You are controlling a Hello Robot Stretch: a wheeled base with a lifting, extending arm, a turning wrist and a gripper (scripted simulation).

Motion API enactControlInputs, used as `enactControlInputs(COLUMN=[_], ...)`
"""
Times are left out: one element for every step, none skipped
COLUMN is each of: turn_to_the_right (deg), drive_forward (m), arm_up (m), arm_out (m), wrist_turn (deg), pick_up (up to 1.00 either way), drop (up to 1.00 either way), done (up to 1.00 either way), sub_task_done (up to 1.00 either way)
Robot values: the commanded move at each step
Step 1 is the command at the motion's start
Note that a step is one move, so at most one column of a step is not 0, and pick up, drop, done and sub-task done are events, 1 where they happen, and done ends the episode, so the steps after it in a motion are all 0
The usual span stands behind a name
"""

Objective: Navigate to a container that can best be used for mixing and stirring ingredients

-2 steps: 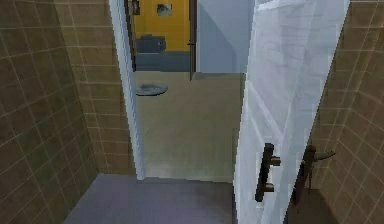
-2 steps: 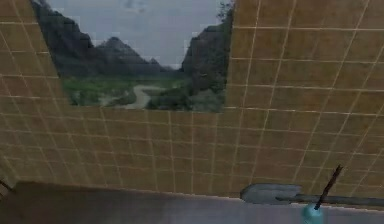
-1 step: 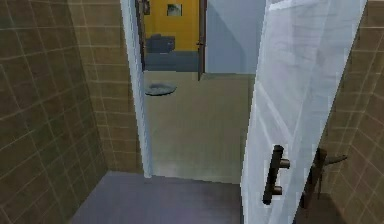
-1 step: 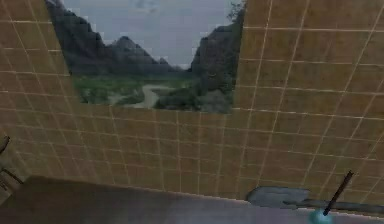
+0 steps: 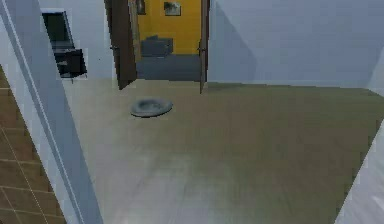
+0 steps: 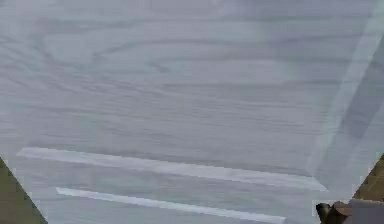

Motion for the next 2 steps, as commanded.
enactControlInputs(turn_to_the_right=[0.0,0.0], drive_forward=[1.00,1.00], arm_up=[0.00,0.00], arm_out=[0.00,0.00], wrist_turn=[0.0,0.0], pick_up=[0.00,0.00], drop=[0.00,0.00], done=[0.00,0.00], sub_task_done=[0.00,0.00])
